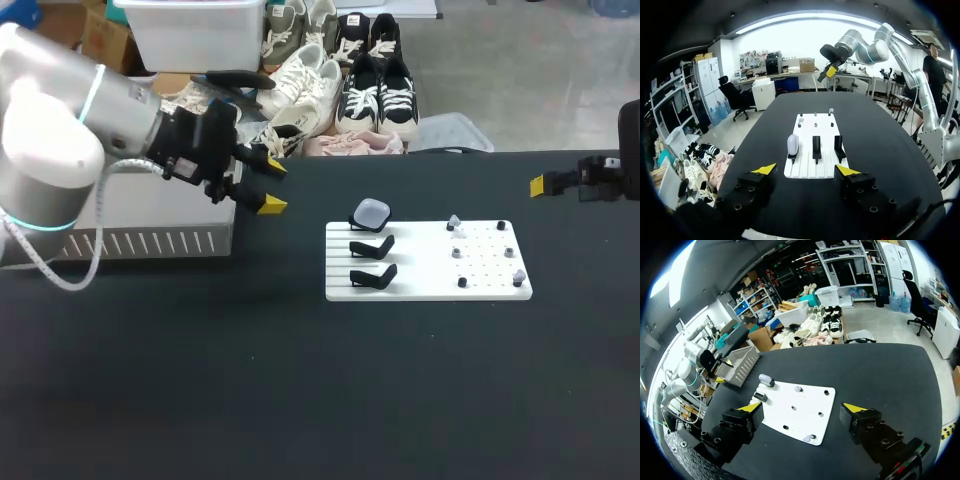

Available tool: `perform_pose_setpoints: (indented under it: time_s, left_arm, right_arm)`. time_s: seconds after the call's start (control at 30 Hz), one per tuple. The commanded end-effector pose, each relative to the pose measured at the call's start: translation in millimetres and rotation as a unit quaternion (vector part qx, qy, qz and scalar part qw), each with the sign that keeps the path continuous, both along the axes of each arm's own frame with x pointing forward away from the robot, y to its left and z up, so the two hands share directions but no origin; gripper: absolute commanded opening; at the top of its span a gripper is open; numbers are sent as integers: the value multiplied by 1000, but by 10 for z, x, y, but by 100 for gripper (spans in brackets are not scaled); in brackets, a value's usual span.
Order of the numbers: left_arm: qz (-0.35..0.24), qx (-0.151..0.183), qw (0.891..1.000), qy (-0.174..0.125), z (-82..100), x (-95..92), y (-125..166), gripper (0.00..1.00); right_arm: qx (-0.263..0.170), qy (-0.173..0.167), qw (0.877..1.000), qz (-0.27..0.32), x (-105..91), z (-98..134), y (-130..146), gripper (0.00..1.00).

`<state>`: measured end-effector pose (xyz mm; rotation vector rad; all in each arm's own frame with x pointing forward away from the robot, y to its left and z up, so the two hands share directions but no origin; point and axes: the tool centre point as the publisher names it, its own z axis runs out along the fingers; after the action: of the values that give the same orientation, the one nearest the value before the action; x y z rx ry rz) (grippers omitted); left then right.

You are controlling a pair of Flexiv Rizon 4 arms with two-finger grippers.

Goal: Pick up each earbud case from the left stands, insert the matching earbuds, close the lid, and place the case in the box.

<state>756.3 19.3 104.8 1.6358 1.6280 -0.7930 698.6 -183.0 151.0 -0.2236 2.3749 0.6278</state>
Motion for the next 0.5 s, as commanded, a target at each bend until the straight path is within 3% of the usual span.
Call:
perform_pose_setpoints:
  time_s: [0.03,0.13,0.23,0.4,0.5]
  left_arm:
    - [-14,3,1000,9,-110,114,-145,91]
    - [-14,4,1000,9,-164,155,-216,98]
    - [-16,5,1000,10,-217,200,-283,98]
    - [-16,5,1000,14,-288,267,-352,94]
    - [-14,5,1000,18,-338,304,-389,84]
  right_arm:
    - [3,0,1000,4,9,-8,-18,100]
    - [3,0,1000,4,9,-8,-18,100]
    - [3,0,1000,4,9,-8,-18,100]
    - [3,0,1000,4,9,-8,-18,100]
    - [3,0,1000,4,9,-8,-18,100]
